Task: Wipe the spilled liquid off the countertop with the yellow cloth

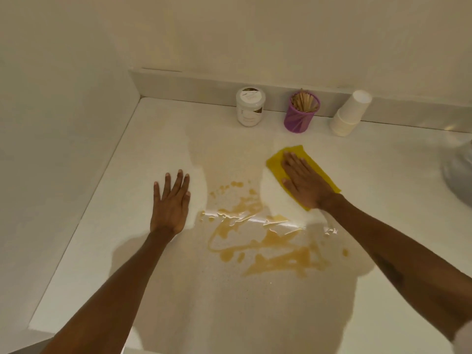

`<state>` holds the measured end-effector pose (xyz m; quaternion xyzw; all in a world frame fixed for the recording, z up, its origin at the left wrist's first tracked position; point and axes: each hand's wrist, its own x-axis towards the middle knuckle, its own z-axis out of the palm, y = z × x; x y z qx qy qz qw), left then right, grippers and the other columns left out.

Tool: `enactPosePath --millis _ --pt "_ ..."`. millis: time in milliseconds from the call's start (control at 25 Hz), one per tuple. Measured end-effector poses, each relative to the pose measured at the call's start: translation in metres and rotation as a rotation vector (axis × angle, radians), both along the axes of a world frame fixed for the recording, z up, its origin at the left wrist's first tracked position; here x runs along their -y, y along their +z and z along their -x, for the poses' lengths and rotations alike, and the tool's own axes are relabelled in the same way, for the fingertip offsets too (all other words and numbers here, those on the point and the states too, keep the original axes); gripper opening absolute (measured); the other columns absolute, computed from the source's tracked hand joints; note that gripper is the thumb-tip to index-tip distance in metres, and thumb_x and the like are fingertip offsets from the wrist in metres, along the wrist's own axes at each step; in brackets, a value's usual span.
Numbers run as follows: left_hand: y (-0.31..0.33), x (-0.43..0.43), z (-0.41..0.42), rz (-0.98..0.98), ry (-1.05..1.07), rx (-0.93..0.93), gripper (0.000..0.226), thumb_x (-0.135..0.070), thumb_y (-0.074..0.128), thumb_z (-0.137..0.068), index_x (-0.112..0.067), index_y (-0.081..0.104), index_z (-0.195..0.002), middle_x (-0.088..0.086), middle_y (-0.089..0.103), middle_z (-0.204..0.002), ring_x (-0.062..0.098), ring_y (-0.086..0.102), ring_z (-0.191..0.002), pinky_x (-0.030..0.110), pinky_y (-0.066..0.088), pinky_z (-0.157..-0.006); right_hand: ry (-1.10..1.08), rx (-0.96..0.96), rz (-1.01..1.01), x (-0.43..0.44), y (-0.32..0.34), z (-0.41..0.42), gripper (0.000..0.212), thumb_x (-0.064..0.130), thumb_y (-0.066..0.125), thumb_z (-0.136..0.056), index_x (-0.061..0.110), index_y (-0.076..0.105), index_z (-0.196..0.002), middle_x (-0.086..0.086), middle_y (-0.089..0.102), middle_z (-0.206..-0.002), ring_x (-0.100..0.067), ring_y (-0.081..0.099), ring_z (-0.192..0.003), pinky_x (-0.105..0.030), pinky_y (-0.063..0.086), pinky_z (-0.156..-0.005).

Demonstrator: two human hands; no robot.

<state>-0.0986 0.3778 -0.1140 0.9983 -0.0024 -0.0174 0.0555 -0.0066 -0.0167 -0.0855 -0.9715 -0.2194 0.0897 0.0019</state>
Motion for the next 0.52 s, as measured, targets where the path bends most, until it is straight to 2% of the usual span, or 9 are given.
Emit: enactPosePath --millis 80,200,280,400,440,520 --pt "-0.002 -0.002 -0.001 -0.002 -0.002 0.002 0.055 -0.032 0.017 -0.109 -0.019 0.01 -0.162 -0.001 0.004 -0.171 0.029 0.001 -0.158 0.053 0.002 -0.128 -0.052 0.011 -0.042 -0.056 -0.004 -0.016 0.061 0.035 0.024 -0.109 0.005 0.007 -0.16 -0.015 -0.001 -0.169 -0.028 -0.003 -0.157 -0.04 -0.002 -0.128" --pt "-0.001 -0.002 -0.001 -0.028 -0.002 -0.014 0.056 -0.032 0.016 -0.109 -0.02 0.009 -0.162 -0.001 0.003 -0.171 0.029 0.002 -0.158 0.052 0.001 -0.128 -0.059 -0.005 -0.091 -0.125 -0.009 -0.004 0.061 0.035 0.021 -0.109 0.008 0.003 -0.16 -0.013 0.002 -0.169 -0.027 -0.003 -0.157 -0.043 0.002 -0.129" --pt "0.004 -0.002 -0.002 0.008 -0.002 -0.042 0.055 -0.032 0.017 -0.109 -0.021 0.008 -0.162 -0.001 0.004 -0.171 0.028 0.002 -0.158 0.051 0.0 -0.128 -0.002 0.005 -0.069 -0.147 -0.007 0.033 0.06 0.035 0.021 -0.108 0.011 0.004 -0.161 -0.011 0.005 -0.17 -0.027 0.0 -0.158 -0.043 0.003 -0.128" --pt "0.01 -0.009 0.0 0.109 -0.042 -0.081 0.054 -0.033 0.017 -0.11 -0.026 0.002 -0.161 -0.004 0.001 -0.171 0.023 -0.004 -0.158 0.047 -0.004 -0.128 0.09 -0.019 -0.131 -0.121 -0.007 0.086 0.06 0.037 0.021 -0.108 0.018 0.003 -0.162 -0.007 0.003 -0.17 -0.023 -0.001 -0.158 -0.04 0.001 -0.127" --pt "0.01 -0.013 0.001 0.117 -0.07 -0.089 0.053 -0.034 0.016 -0.11 -0.027 -0.003 -0.159 -0.005 -0.001 -0.171 0.022 -0.006 -0.158 0.045 -0.004 -0.128 0.059 -0.033 -0.15 -0.104 -0.008 0.093 0.059 0.037 0.021 -0.108 0.021 0.002 -0.162 -0.006 0.002 -0.17 -0.023 -0.002 -0.158 -0.04 0.001 -0.128" --pt "0.008 -0.021 0.006 0.1 -0.104 -0.072 0.053 -0.035 0.013 -0.11 -0.029 -0.006 -0.158 -0.006 -0.002 -0.171 0.02 -0.007 -0.158 0.044 -0.003 -0.129 -0.144 -0.019 -0.138 -0.075 -0.009 0.091 0.058 0.037 0.022 -0.108 0.022 0.003 -0.161 -0.008 0.002 -0.17 -0.025 -0.001 -0.158 -0.044 0.003 -0.128"
